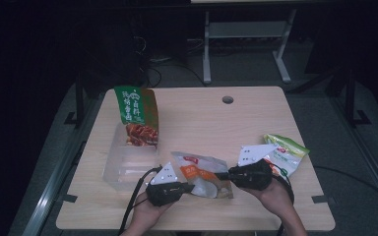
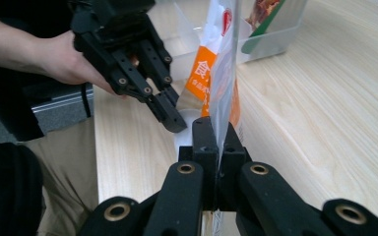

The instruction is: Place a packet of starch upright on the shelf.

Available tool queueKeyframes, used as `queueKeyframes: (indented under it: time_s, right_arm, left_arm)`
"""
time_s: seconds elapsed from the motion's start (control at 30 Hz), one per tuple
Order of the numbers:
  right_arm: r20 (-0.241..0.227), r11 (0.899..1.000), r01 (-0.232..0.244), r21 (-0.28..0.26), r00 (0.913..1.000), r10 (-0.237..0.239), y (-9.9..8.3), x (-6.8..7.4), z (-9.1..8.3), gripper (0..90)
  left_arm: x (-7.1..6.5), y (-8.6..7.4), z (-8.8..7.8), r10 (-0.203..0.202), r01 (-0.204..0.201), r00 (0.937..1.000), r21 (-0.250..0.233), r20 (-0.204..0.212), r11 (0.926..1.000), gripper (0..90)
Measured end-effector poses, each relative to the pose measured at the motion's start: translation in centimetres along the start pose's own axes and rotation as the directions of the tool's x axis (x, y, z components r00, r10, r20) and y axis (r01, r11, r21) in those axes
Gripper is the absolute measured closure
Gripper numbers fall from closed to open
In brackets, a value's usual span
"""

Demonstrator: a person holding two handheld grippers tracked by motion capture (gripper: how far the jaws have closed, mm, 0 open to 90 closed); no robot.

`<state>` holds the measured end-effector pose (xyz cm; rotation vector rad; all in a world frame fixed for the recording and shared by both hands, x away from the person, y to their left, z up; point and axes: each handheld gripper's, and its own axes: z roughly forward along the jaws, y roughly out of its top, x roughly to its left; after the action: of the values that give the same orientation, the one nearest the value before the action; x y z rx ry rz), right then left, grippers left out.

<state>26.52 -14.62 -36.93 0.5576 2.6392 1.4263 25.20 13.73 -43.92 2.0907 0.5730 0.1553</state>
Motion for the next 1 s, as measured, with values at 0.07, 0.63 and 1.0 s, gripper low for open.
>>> queueKeyframes:
  time_s: [0.07, 0.63, 1.0]
  right_arm:
    - [0.011, 1.0, 0.0, -0.001, 0.9999, 0.0, 0.0, -0.1, 0.0, 89.3]
    - [0.084, 0.994, -0.073, 0.076, 0.9942, 0.067, -0.4, -0.5, 1.9, 81.4]
    - [0.051, 0.994, -0.094, 0.061, 0.9946, 0.091, -0.6, -0.7, 2.1, 89.3]
  left_arm:
    - [-0.1, 0.0, 0.0, -0.005, 0.005, 1.0, -0.003, -0.004, 1.0, 88.6]
    - [-0.3, -0.1, -0.1, 0.003, -0.003, 0.9999, -0.014, -0.014, 0.9999, 89.0]
    - [0.1, -0.2, -0.5, -0.005, 0.005, 1.0, -0.002, 0.001, 1.0, 82.8]
